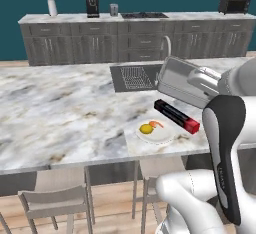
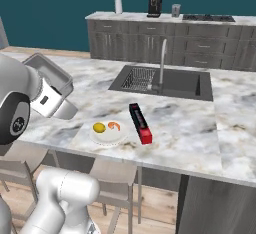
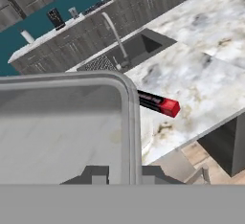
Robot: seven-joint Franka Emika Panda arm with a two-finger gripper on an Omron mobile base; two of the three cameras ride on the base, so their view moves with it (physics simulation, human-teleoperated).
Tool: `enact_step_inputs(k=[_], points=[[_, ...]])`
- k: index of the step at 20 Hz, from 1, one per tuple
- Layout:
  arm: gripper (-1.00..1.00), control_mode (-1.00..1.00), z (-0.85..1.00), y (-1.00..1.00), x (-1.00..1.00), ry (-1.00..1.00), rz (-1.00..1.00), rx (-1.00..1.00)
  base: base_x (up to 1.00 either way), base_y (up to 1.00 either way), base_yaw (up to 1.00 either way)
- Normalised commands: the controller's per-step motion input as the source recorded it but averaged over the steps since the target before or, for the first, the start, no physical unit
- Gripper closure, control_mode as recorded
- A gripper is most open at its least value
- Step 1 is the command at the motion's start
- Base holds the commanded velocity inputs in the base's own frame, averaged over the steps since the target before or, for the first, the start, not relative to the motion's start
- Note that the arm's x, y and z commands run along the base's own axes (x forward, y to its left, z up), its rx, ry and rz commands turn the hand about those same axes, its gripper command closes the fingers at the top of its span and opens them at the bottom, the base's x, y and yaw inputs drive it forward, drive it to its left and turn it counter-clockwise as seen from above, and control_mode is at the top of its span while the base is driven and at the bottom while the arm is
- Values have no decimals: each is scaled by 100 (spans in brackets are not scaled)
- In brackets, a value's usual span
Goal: Retrieve the tupperware and aluminum foil from the cabinet and place them on the dining counter near the plate with lemon and shrimp to prepare for storing leftovers.
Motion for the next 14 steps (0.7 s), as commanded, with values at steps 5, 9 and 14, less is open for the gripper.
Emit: enact_step_inputs(k=[5,9,14], points=[[100,100,0,0,0,0,0,0,17,4,12],[100,-100,-20,20,11,12,3,0,0,0,0],[100,-100,-34,38,3,23,0,-1,0,0,0]])
